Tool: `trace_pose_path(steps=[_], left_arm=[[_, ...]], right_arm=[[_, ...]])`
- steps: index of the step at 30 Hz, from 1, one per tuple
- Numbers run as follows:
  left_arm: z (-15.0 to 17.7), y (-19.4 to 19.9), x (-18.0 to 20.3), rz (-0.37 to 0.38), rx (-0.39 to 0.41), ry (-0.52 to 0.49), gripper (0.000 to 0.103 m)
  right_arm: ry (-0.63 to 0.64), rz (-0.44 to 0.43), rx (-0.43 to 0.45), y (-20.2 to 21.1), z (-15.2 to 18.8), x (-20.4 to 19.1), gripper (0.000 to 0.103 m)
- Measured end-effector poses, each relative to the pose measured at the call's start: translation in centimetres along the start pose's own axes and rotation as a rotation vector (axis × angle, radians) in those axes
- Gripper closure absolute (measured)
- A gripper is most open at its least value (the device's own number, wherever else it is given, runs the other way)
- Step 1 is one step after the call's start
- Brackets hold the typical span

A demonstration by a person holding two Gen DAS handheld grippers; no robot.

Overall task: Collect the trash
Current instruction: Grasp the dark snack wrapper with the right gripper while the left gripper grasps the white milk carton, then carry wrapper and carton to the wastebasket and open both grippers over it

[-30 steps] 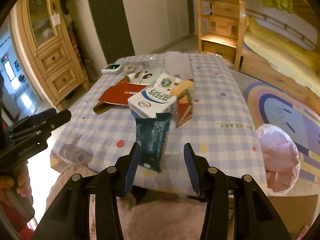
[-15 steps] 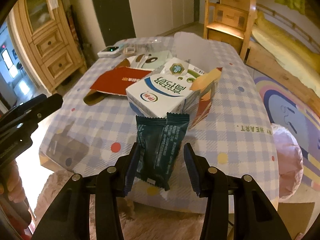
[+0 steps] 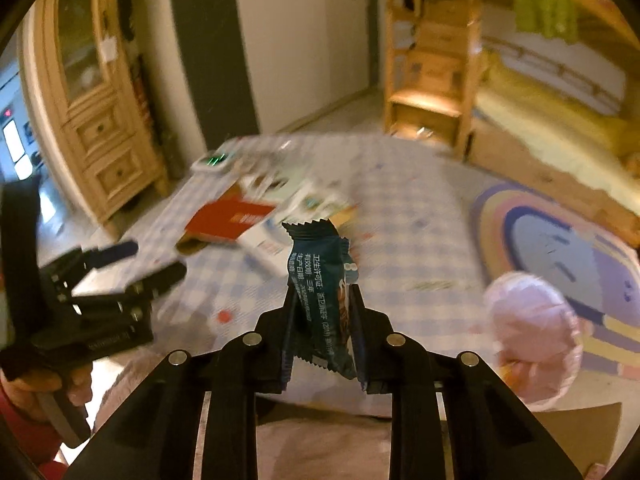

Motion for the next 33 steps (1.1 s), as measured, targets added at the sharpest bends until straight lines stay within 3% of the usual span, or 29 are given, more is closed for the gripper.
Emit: trace_pose_path(steps=[9, 20, 24, 26, 29, 33], left_arm=[[-0.9, -3.0, 4.0, 0.042, -0.034, -0.055, 0.014], [-0.9, -7.3, 6.8, 0.009, -0.086, -0.159, 0.014], [-1.1, -8.3, 7.0, 0.004, -0.106, -0.181, 0.024], [-1.2, -8.7, 6.9, 0.011, -0.115, -0.179, 0.034], [-1.4, -8.3, 6.6, 0.033, -0.114, -0.159, 0.035], [-1.9, -4.8, 5.5, 0.071, -0.048, -0.109, 0.036]], right_arm=[[-0.092, 0.117, 0.071, 2.2, -1.0, 6.0, 0.078], [-0.134, 0.127, 0.065, 2.4, 0.0, 8.1, 0.078], [-0.144, 0.127, 0.06, 2.5, 0.2, 8.3, 0.078], [-0.147, 0.126, 0.059, 2.5, 0.3, 8.3, 0.078], [-0.152, 0.116, 0.06, 2.6, 0.4, 8.1, 0.078], [-0.151, 0.112, 0.065, 3.1, 0.7, 8.0, 0.078]])
Point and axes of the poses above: each gripper's, at about its wrist camera, not at the fingertips, and y roughly against the way its jaws point, x to its right, z to its underside, the point moved 3 cm from there along -y, roughly the way its jaws point, and after that the axes turned 6 degrees about y, right-handed, at the moved point
